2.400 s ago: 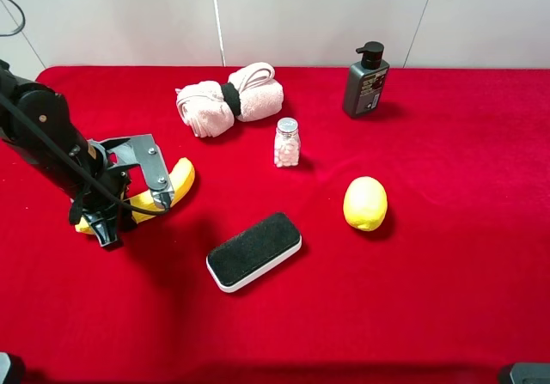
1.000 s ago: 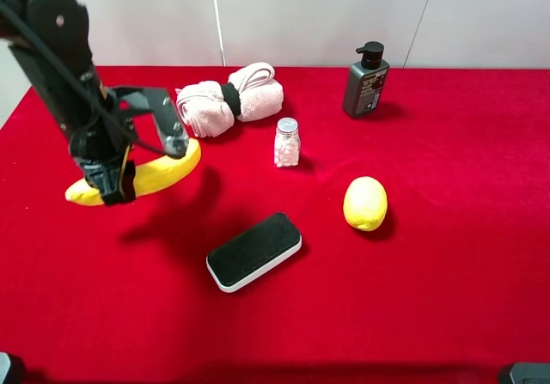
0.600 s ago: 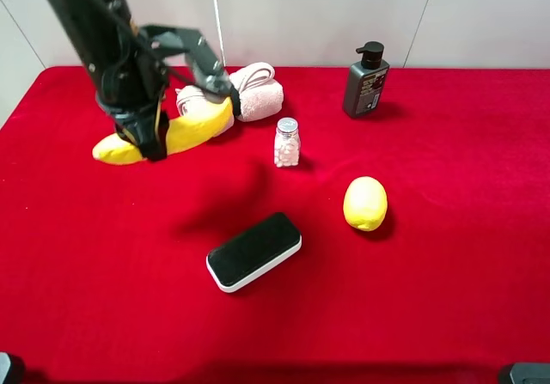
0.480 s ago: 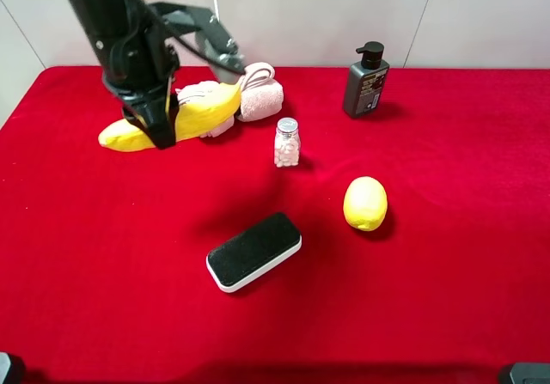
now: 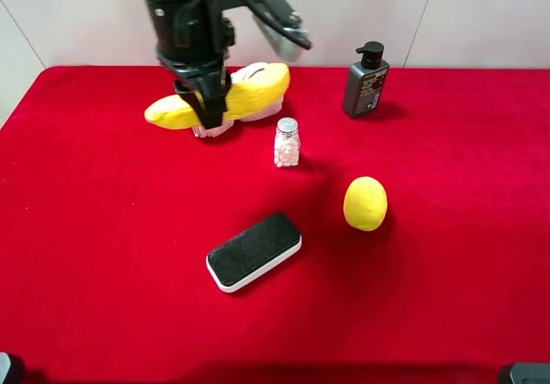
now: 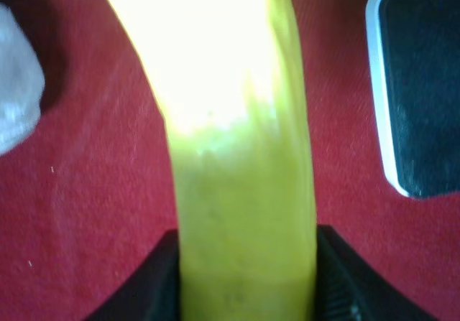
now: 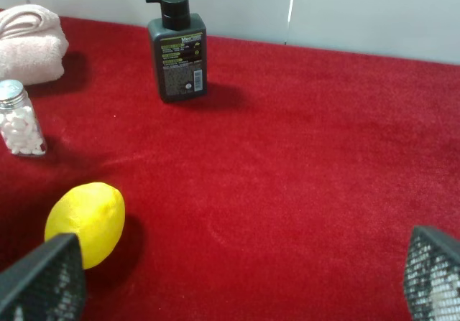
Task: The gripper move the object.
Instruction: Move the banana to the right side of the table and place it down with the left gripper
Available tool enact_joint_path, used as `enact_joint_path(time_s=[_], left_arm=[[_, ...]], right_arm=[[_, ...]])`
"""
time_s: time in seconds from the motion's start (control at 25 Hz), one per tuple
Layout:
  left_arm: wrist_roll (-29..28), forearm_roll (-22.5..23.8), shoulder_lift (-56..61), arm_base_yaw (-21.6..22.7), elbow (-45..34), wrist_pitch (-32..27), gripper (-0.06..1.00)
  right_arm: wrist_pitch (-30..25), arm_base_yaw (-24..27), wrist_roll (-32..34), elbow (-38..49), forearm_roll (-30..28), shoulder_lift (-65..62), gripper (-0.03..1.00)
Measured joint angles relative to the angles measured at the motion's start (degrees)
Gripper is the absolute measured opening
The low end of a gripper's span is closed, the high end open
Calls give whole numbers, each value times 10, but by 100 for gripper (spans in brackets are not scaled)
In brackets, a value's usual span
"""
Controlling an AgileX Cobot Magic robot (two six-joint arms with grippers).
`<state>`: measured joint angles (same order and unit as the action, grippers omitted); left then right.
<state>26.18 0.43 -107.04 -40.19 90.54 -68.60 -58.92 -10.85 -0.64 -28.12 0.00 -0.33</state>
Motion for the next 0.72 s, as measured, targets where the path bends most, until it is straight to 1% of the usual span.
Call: enact_joint_path(time_s=[0.44,0.72], left_arm=[[0,0,-118,-56,158,-3,36],[2,-4,-179,-75,236,-3,36]], right_arm=[[0,0,0,0,0,0,69],[0,0,0,0,0,0,69]])
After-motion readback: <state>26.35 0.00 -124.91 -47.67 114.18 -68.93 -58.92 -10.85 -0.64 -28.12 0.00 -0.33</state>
